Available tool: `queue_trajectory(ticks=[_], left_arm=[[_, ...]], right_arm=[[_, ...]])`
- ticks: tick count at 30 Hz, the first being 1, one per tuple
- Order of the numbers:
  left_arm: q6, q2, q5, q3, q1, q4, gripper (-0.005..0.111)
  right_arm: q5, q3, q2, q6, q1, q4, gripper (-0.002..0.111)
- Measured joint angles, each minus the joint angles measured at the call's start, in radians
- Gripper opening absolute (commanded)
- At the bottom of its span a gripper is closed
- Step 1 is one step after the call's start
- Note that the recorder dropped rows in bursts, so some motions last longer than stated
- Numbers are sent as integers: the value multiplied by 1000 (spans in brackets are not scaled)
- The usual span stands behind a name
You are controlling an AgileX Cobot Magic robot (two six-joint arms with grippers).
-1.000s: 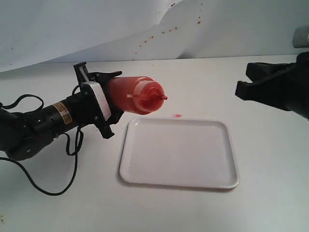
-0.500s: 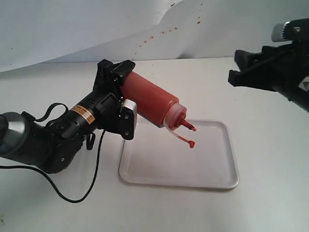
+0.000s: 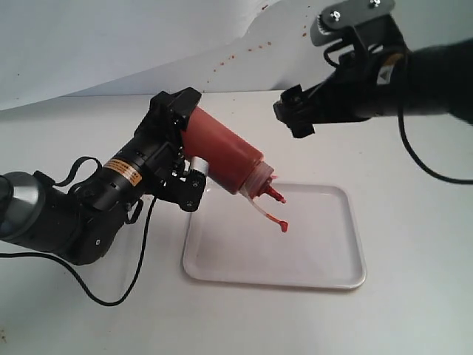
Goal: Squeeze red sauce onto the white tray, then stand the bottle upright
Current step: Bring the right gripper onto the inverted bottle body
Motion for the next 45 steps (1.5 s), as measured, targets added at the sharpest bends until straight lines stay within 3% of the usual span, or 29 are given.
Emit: queue_trajectory(ticks=[3,6,9,20,25,45], left_arm=[[6,0,-1,0,0,0,0],[10,0,-1,0,0,0,0],[46,0,-1,0,-2,0,0],[249,0,-2,1,-10,71,0],[255,0,-5,-6,-10,136,0],[263,-48,-6,-6,-10,167,0]], right_arm=[[181,-127,20,-95,19,68,105],[484,-281,85,-496,26,431,105],[550,-324,137,-610,33,521,105],[562,-350,321,-788,25,532,105],[564,-350,323,-848,25,534,105],[544,-350,407,-960,31,668,104]])
